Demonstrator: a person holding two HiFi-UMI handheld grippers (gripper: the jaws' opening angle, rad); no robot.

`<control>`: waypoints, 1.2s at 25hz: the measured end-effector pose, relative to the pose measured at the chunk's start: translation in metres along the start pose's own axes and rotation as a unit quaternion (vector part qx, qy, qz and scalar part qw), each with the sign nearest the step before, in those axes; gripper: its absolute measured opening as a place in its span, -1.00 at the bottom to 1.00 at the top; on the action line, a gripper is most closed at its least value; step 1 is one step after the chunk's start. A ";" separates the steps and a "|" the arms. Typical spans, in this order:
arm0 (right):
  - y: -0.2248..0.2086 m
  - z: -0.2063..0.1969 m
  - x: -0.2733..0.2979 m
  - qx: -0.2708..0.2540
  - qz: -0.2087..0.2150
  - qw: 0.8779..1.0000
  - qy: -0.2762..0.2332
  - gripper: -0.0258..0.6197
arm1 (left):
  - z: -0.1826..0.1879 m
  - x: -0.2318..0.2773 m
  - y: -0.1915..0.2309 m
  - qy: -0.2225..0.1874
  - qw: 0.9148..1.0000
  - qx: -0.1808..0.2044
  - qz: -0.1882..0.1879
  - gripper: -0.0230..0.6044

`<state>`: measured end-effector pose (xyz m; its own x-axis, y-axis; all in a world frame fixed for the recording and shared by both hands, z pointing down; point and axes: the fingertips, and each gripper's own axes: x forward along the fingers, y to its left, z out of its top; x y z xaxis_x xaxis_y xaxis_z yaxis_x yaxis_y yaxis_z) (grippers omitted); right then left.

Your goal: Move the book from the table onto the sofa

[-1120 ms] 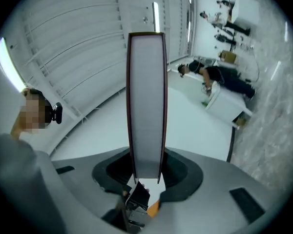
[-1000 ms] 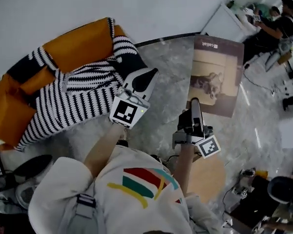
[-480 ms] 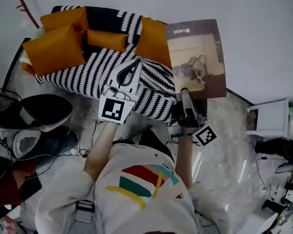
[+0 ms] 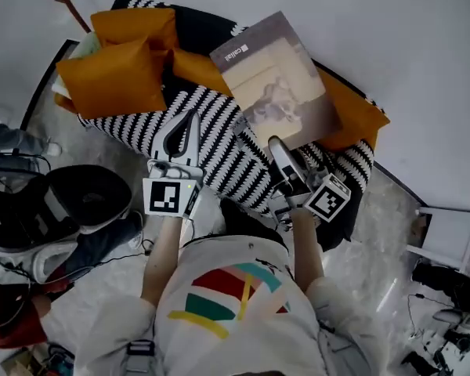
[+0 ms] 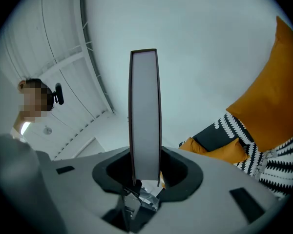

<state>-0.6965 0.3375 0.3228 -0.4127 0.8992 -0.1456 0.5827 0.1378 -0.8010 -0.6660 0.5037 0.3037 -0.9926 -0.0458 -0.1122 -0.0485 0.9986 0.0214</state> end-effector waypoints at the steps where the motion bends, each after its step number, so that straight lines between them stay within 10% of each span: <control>1: -0.012 0.001 0.015 -0.004 0.001 1.000 0.014 -0.43 | -0.004 0.012 0.012 0.007 1.000 0.002 0.004 -0.90; 14: -0.104 -0.012 0.117 0.055 0.013 0.993 0.105 -0.43 | -0.033 0.078 0.104 0.018 0.997 0.018 0.076 -0.90; 30: -0.261 -0.149 0.184 0.146 -0.061 0.969 0.190 -0.43 | -0.246 0.106 0.203 0.122 0.988 -0.049 0.082 -0.90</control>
<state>-0.8199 0.5284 0.5915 -0.1449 0.9795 0.1400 0.3000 0.1783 -0.9371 -0.8081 0.6946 0.5403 -0.9848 0.0989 0.1431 0.1160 0.9864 0.1164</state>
